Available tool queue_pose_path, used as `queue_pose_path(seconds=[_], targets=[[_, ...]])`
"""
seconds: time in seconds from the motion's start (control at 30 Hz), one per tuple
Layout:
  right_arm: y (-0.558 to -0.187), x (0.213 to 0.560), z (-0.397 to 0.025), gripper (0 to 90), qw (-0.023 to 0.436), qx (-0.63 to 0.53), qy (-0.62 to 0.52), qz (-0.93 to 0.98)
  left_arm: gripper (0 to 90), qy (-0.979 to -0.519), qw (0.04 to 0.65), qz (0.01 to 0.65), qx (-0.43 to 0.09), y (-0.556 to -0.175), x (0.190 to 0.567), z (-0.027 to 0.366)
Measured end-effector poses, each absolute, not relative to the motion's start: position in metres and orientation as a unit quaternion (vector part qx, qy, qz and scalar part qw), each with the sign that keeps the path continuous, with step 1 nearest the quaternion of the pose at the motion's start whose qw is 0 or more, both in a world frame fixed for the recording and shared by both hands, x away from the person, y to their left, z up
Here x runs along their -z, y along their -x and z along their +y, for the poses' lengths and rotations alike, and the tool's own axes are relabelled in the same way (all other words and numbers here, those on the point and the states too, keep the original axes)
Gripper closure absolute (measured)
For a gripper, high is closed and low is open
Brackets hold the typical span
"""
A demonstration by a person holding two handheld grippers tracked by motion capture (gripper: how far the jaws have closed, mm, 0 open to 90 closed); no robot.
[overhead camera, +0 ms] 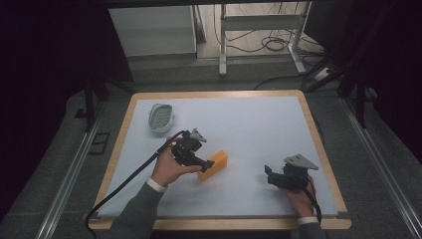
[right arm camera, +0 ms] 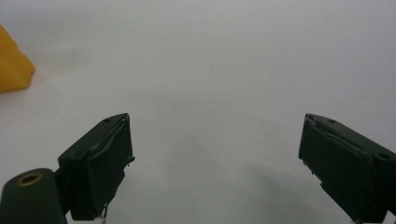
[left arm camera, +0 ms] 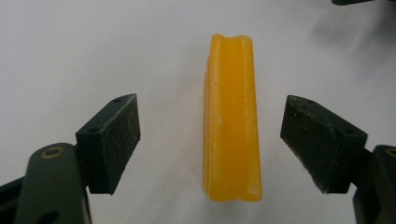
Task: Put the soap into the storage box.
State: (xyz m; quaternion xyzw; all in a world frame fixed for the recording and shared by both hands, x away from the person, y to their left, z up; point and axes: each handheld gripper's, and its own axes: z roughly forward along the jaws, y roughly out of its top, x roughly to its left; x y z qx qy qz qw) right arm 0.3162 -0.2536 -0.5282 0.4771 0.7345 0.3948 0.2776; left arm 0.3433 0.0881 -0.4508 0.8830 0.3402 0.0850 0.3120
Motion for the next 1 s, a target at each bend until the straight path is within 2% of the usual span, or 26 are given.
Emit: queue_pose_path(seconds=[1.0], targets=[[-0.317, 0.528, -0.254, 9.9, 0.275, -0.394, -0.477, 0.736, 23.7, -0.888, 0.287, 0.354, -0.059, -0.355, 0.484, 0.064]])
